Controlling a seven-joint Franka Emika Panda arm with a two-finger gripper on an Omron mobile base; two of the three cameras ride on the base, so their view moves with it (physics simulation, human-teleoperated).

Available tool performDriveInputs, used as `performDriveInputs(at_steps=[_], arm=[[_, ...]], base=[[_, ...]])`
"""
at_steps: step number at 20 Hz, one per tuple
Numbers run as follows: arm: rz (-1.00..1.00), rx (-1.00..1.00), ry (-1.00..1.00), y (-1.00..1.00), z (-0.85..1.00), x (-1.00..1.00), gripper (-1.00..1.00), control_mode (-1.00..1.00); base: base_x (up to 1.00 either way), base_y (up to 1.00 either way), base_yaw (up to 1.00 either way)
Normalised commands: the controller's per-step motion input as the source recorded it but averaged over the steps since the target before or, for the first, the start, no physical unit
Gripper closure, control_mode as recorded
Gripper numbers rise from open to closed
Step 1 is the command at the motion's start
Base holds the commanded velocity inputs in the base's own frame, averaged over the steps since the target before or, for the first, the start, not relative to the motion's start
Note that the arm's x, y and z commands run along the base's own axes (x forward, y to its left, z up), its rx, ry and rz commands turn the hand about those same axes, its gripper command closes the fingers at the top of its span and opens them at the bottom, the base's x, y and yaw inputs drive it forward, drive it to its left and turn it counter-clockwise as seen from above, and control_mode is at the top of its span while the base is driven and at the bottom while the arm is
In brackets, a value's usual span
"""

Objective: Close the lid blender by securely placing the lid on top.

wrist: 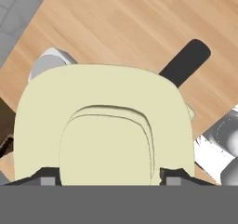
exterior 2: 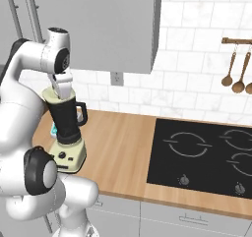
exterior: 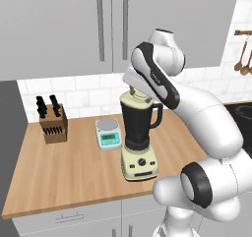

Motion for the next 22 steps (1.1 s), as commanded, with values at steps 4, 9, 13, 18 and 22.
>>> performDriveInputs(at_steps=[4,9,13,18,22], arm=[[0.0,0.0,-0.11,0.0,0.0,0.0,-1.0,-1.0],[0.0,0.0,-0.08,0.0,0.0,0.0,-1.0,-1.0],[0.0,0.0,0.0,0.0,-0.14,-0.01,-1.0,-1.0],[0.0,0.0,-0.13,0.0,0.17,-0.27,-1.0,-1.0],[0.0,0.0,-0.15,0.0,0.02,-0.37,-1.0,-1.0]], base=[[0.0,0.0,0.0],[0.0,0.0,0.0],[0.0,0.0,0.0],[0.0,0.0,0.0],[0.0,0.0,0.0]])
